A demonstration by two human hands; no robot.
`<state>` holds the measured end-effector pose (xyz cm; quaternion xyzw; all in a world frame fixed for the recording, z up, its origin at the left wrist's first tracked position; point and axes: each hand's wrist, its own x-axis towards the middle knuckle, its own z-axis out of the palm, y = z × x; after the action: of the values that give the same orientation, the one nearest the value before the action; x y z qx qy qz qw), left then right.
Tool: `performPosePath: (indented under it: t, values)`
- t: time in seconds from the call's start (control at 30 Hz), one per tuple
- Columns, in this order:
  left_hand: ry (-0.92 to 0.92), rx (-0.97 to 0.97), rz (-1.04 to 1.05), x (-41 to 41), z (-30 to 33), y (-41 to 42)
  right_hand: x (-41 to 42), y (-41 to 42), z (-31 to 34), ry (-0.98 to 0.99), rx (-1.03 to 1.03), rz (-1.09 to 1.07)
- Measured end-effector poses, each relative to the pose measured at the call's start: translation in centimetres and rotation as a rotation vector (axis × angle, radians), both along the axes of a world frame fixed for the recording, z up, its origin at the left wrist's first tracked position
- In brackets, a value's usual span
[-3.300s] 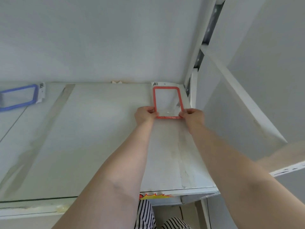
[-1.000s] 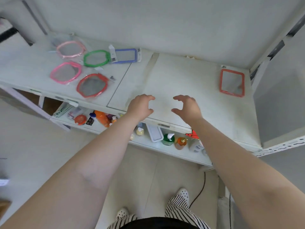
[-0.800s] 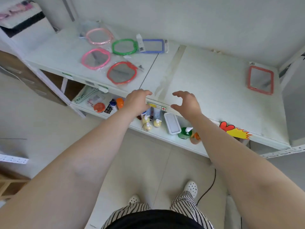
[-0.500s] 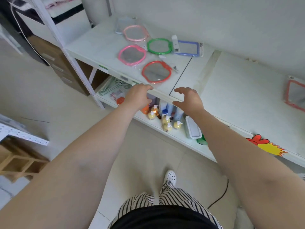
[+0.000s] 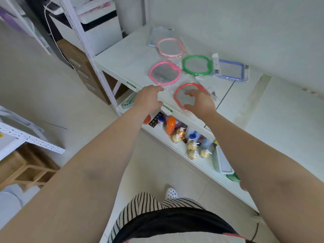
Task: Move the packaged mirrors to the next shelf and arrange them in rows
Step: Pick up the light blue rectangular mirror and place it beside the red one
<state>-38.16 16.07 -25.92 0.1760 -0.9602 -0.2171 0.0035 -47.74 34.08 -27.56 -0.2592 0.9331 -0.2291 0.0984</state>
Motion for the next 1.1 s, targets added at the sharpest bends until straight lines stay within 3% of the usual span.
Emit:
performPosePath:
  t: [0.33,0.7,1.1]
  values:
    - [-0.001,-0.020,-0.064,-6.2,-0.6,-8.2,-4.8,-7.3,0.0,0.028,0.014,-0.038]
    - [-0.044,-0.086,-0.350,-11.6,-1.3,-19.4,-5.3,-15.4,-1.3,-0.027,0.024,-0.376]
    - [-0.094,-0.015,-0.447,-18.1,-2.6,-22.0,-7.9,-18.5,-2.7,-0.105,0.027,-0.560]
